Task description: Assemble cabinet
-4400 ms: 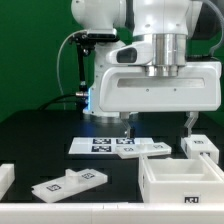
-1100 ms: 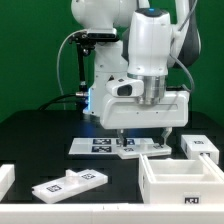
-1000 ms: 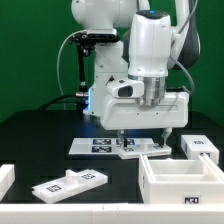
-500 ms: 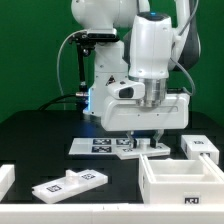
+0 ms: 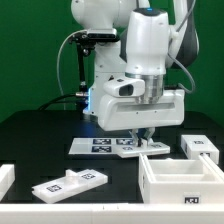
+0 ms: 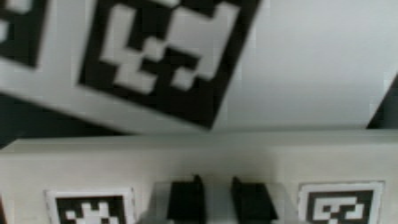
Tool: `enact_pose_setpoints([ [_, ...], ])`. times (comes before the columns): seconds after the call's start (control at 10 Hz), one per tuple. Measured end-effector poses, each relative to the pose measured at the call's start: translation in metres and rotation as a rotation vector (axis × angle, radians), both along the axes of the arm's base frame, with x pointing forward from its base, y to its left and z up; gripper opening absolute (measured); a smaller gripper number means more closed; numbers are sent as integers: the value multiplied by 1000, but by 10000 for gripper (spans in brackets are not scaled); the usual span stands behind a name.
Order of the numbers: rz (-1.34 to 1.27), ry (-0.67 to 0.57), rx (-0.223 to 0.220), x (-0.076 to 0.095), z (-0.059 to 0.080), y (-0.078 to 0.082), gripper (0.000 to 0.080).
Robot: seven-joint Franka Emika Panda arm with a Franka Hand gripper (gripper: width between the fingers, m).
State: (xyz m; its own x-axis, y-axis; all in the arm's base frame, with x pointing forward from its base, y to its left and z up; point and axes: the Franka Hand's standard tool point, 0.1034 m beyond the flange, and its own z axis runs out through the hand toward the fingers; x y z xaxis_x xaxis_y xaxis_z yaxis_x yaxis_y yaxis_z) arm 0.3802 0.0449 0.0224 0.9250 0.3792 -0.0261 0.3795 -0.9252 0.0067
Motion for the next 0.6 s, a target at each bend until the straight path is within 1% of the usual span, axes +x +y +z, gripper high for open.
enact_pose_setpoints([
  [0.1,60,3,21,16,16,-3,64],
  [0.2,78,-10,40,38,41,-5,64],
  [0.3,-15,-62,38,44,49,-4,64],
  [0.4,-62,-38,35,35,42,-4,64],
  [0.6,-175,-38,39,37,43,-3,64],
])
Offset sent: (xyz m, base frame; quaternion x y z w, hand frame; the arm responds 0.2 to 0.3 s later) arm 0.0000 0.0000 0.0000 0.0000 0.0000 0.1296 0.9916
